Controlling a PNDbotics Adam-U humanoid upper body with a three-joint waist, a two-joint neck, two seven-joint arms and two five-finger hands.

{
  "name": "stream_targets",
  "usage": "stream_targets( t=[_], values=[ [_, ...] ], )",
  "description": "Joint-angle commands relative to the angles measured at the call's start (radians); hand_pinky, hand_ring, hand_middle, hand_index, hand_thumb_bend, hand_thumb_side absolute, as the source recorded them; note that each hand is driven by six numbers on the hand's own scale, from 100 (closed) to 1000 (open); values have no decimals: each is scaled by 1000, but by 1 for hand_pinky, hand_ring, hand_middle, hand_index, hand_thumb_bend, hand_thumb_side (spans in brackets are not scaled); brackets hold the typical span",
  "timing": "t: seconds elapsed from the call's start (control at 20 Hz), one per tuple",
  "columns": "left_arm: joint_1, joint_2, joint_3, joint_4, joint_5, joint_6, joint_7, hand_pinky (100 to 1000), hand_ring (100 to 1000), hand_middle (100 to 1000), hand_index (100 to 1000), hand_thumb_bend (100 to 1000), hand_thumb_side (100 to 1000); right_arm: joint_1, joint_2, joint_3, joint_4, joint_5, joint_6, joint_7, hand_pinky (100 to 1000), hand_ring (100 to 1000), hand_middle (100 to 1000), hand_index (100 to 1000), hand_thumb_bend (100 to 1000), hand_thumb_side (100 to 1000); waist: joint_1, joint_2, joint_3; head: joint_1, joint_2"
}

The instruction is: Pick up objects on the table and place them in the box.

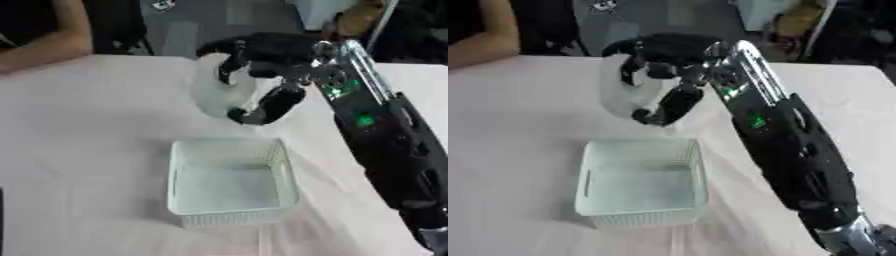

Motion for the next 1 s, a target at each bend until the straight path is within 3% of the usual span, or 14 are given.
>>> stream_targets(
  t=[0.05,1.0],
  values=[
    [-11,21,2,-14,-6,2,0,680,704,729,872,525,887,4,-7,3,-26,-12,-24,21,100,318,327,309,100,100,6,-17,-3,-4,3],
    [-8,25,2,-14,-4,3,-2,681,704,730,872,524,883,115,-21,78,4,-12,-67,21,100,320,336,334,100,100,6,-20,-5,1,5]
  ],
)
